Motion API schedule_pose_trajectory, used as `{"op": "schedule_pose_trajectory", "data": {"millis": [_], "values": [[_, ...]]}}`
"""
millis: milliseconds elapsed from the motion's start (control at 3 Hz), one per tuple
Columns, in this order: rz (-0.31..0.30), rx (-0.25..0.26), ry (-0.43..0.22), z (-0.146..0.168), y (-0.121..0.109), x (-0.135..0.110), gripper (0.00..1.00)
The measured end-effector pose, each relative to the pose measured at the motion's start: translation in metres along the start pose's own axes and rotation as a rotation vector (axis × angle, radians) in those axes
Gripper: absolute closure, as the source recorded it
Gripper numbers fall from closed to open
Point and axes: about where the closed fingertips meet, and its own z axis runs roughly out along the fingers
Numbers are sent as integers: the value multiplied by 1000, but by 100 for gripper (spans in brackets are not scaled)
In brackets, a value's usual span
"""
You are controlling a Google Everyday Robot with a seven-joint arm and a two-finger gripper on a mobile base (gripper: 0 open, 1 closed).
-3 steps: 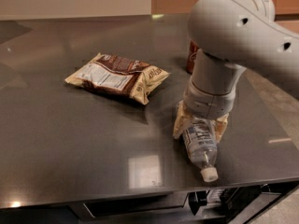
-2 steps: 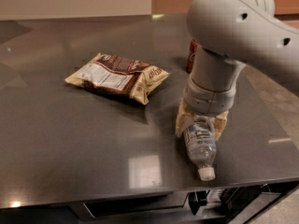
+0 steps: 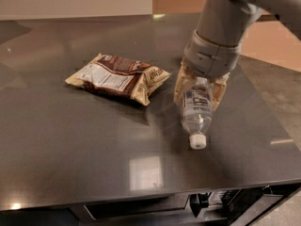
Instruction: Pick blue plastic bottle
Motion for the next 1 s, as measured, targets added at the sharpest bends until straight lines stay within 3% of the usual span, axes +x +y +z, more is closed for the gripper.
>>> {"op": "schedule_pose_trajectory", "data": {"millis": [667,1000], "values": [[-22,202,71,-75,-51,27,100],[-22,238,106,-81,-60,35,100]]}}
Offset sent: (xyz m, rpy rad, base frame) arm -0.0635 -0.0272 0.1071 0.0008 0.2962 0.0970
